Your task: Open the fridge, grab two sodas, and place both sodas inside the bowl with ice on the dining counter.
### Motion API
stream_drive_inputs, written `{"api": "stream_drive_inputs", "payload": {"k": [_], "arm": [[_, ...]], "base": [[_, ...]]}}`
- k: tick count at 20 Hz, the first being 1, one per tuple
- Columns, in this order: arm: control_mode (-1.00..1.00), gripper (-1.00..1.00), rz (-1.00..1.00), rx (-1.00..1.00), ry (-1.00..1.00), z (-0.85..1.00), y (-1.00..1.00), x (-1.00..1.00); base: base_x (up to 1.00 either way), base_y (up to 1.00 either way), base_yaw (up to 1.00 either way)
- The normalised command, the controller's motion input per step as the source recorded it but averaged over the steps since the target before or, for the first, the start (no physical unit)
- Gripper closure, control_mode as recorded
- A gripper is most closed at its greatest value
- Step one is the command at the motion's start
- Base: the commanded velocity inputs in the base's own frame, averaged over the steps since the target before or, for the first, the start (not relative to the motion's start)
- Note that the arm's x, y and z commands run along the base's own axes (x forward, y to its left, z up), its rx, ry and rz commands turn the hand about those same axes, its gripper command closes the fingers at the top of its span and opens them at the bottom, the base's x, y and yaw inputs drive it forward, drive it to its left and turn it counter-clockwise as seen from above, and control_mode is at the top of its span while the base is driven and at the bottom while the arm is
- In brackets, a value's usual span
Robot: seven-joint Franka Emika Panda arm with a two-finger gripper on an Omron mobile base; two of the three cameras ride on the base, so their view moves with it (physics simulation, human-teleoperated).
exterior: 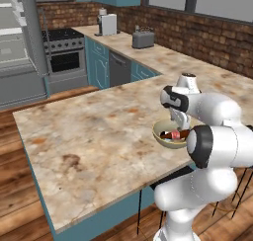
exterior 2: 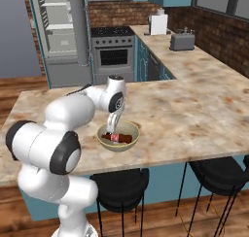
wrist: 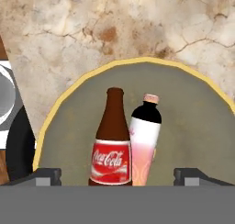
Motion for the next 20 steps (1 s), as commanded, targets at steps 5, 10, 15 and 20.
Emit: {"api": "stream_drive_inputs", "payload": {"k": [5, 10, 15, 20], "arm": [[-1.00, -1.00, 0.04, 0.00, -0.06, 0.74, 0.08, -0.35], [-1.00, -1.00, 0.00, 0.00, -0.06, 0.57, 0.01, -0.57], [-1.00, -1.00, 0.00, 0.00, -0.10, 0.30, 0.00, -0.87], [-1.00, -1.00, -0.01, -0.01, -0.02, 0.21, 0.32, -0.63]], "base": [[0.00, 0.00, 0.00], [0.00, 0.00, 0.00], [0.00, 0.00, 0.00], [0.00, 0.00, 0.00]]}}
